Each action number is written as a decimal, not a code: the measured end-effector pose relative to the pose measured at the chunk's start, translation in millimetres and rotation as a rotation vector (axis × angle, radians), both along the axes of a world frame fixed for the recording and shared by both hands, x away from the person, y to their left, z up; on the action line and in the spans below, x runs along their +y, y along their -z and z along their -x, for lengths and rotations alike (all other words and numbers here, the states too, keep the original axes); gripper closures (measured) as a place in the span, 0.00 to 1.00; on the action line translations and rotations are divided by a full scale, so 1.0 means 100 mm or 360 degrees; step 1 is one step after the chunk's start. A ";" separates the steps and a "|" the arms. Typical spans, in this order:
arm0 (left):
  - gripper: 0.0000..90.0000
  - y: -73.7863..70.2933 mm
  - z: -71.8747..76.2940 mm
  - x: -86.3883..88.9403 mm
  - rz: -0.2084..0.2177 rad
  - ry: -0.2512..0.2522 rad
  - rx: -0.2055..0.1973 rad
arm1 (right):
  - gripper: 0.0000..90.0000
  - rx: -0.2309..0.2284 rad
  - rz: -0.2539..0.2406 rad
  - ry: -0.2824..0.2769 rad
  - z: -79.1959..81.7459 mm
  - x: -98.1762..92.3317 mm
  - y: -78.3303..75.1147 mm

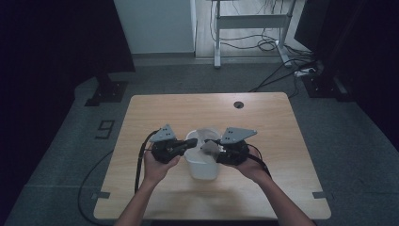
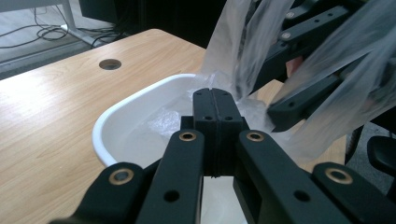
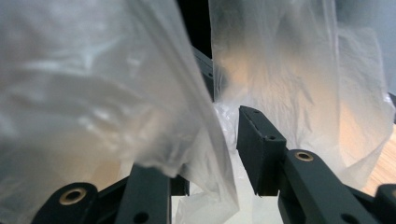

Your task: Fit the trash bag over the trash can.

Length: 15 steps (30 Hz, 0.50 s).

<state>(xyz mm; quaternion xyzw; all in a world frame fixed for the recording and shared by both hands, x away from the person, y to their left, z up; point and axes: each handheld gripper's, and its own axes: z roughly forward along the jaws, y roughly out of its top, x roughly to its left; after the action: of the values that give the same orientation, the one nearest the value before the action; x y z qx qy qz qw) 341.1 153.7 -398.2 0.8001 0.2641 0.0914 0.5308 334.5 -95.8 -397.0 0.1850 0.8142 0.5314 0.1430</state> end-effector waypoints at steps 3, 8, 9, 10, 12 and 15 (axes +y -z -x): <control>1.00 0.00 0.00 -0.01 0.0000 0.0005 0.0002 | 0.80 0.0000 0.0031 0.0020 -0.01 0.03 0.02; 1.00 0.01 0.01 -0.02 0.0001 0.0011 0.0004 | 0.97 -0.0004 0.0059 0.0053 -0.01 0.04 0.03; 1.00 0.01 0.01 -0.02 0.0003 0.0011 0.0001 | 0.98 -0.0007 0.0059 0.0062 -0.01 0.04 0.03; 1.00 0.01 0.01 -0.01 0.0006 0.0011 0.0001 | 0.98 -0.0011 0.0053 0.0073 -0.01 0.03 0.03; 1.00 0.01 0.01 0.00 0.0012 0.0009 -0.0003 | 0.99 -0.0027 0.0027 0.0095 0.00 0.00 0.02; 1.00 0.00 0.02 0.02 0.0017 0.0007 -0.0008 | 0.99 -0.0030 -0.0011 0.0124 0.00 -0.07 0.01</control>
<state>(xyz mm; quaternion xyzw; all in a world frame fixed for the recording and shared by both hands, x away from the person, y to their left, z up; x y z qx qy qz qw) 339.2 155.3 -398.3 0.7975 0.2615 0.0908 0.5361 334.4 -103.0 -397.9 0.2120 0.8030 0.5301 0.1707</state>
